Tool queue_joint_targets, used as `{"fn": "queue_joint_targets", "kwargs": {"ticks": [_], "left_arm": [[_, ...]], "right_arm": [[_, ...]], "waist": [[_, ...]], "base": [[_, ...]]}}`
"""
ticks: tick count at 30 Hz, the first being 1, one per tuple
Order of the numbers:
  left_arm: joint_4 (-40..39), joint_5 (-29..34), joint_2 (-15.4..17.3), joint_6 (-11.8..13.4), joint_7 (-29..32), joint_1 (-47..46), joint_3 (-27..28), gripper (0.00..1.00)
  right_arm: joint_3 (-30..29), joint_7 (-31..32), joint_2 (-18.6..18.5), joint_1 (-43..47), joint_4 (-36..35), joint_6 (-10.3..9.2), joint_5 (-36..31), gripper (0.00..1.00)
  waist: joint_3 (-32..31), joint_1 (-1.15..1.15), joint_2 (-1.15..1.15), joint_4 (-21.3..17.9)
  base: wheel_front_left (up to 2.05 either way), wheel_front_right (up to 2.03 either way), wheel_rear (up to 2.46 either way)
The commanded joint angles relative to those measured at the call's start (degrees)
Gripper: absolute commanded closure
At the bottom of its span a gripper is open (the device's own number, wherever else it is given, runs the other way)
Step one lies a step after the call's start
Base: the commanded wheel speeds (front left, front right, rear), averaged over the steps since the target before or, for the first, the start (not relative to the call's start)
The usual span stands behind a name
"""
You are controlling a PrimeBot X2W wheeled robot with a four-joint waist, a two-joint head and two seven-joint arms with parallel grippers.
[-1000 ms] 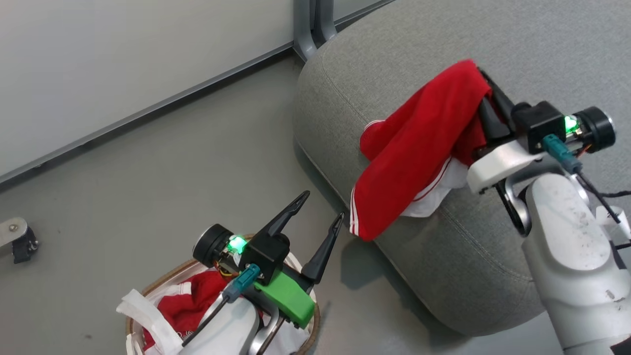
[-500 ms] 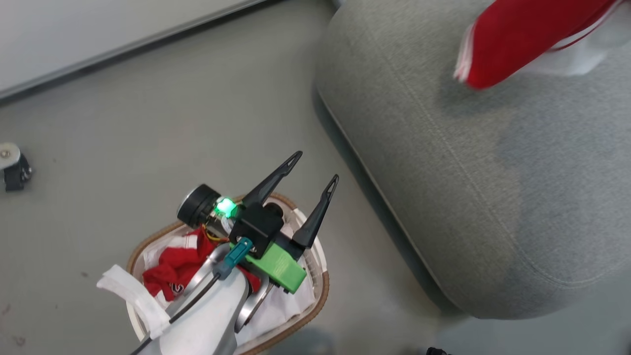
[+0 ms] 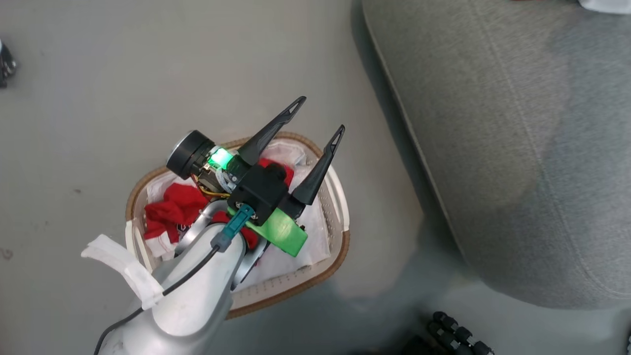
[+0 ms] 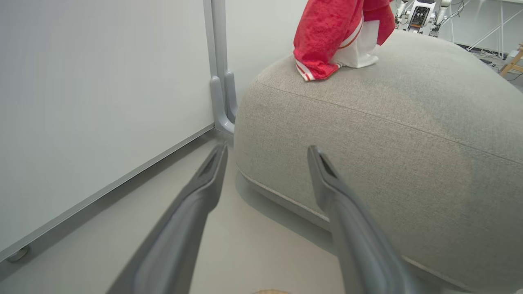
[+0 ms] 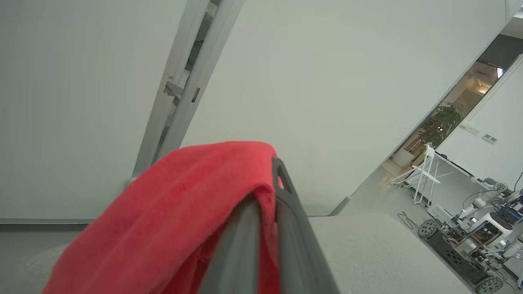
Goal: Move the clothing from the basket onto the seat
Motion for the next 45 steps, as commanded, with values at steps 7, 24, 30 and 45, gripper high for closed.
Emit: {"fn": "queue_joint_targets", "kwargs": {"ticks": [7,24,30,45], "left_arm": [[-0.07,0.82,0.78,0.1,0.04,-1.0,1.54,0.0],[0.8,-0.11,0.42,0.1,0.04,0.94,2.21,0.0],[0.95,-1.18,-0.2,0.1,0.05,1.84,3.52,0.0],[2.03,-4.28,-3.84,0.1,0.04,6.34,8.13,0.0]], "right_arm": [[-2.69,-0.27,3.04,4.76,3.76,-0.08,-0.91,1.0],[-2.42,-0.27,6.27,15.61,-0.7,-0.08,-1.22,0.0],[-1.39,-0.28,6.93,20.43,-2.72,-0.08,0.31,0.0],[3.56,-0.28,5.95,25.72,-5.83,-0.08,3.49,0.0]], "waist": [[7.64,-0.01,-0.01,2.83],[4.53,-0.01,-0.01,0.81],[0.49,-0.01,-0.01,0.97],[-13.2,-0.01,-0.01,7.95]], "base": [[0.0,0.0,0.0],[0.0,0.0,0.0],[0.0,0.0,0.0],[0.0,0.0,0.0]]}}
